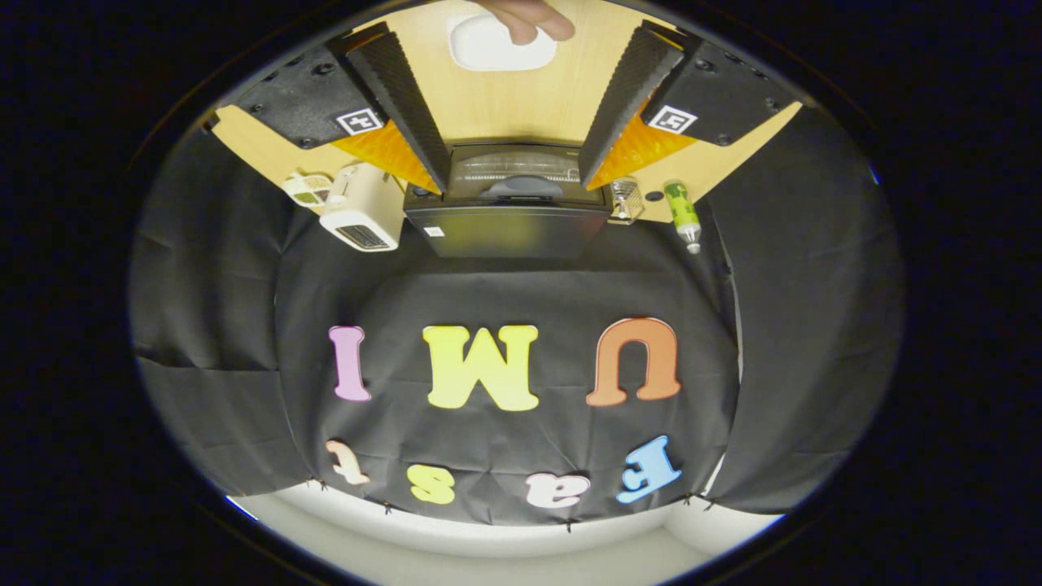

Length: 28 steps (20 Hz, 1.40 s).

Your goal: Open the toaster oven, put the food inside, and close the toaster oven door.

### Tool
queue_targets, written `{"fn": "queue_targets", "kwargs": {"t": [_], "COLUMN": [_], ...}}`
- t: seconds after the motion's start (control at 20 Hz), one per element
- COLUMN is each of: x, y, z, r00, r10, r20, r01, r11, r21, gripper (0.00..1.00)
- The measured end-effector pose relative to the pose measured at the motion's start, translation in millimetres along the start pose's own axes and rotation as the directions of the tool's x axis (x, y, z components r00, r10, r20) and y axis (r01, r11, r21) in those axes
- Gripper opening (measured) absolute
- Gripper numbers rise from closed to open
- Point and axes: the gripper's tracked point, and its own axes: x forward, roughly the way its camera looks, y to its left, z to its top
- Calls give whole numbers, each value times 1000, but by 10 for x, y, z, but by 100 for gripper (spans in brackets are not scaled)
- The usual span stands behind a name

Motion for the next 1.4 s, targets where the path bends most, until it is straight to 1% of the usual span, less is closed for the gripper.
{"fn": "queue_targets", "kwargs": {"t": [0.15, 0.35, 0.45, 0.55, 0.6, 0.7, 0.8, 0.9, 1.15, 1.4], "x": [-397, -808, -984, -1171, -1232, -1329, -1422, -1524, -1757, -1904], "y": [-19, -128, -195, -307, -297, -250, -174, -118, -108, -65], "z": [431, 631, 553, 426, 358, 137, 10, -6, -12, 50], "r00": [997, 993, 991, 988, 987, 991, 994, 992, 981, 975], "r10": [-39, -67, -74, -93, -89, -65, -39, -12, 6, 30], "r20": [62, 101, 110, 124, 136, 120, 106, 125, 193, 221], "r01": [38, 62, 69, 91, 89, 71, 44, 20, 3, -17], "r11": [999, 997, 996, 996, 996, 997, 998, 998, 999, 998], "r21": [15, 49, 51, 23, 5, -40, -51, -65, -48, -60], "gripper": [100, 100, 100, 100, 100, 100, 100, 100, 100, 100]}}
